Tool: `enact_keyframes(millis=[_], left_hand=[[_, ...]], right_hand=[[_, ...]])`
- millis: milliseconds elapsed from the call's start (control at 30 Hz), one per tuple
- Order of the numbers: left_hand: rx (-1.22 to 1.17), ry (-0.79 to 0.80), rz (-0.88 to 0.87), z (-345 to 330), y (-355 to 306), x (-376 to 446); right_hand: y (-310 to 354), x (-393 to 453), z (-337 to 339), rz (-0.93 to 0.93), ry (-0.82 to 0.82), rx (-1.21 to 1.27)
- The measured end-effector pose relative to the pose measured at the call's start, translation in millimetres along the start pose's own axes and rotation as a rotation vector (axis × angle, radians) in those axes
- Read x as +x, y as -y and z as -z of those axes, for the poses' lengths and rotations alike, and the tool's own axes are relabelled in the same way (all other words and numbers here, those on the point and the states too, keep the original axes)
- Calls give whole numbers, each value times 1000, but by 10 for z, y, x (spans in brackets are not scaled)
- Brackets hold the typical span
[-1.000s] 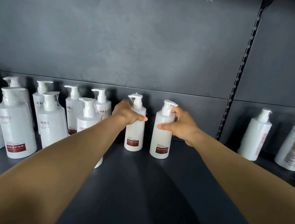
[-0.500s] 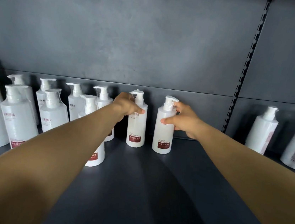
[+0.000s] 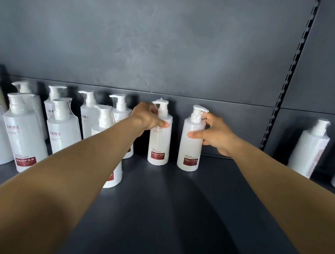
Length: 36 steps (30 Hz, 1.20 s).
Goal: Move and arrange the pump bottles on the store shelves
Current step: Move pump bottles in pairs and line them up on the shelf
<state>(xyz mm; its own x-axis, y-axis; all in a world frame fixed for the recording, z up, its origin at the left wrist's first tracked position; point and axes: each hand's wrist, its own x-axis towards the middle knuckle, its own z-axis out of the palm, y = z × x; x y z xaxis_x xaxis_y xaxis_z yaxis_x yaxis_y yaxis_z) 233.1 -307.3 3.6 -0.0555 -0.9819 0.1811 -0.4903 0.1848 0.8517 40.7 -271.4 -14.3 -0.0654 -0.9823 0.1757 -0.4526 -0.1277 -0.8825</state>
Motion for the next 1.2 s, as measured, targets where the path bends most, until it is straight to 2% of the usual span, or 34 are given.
enact_keyframes(millis=[1200], left_hand=[[17, 5, 4, 10, -10, 7]], right_hand=[[-8, 109, 38, -6, 89, 15]])
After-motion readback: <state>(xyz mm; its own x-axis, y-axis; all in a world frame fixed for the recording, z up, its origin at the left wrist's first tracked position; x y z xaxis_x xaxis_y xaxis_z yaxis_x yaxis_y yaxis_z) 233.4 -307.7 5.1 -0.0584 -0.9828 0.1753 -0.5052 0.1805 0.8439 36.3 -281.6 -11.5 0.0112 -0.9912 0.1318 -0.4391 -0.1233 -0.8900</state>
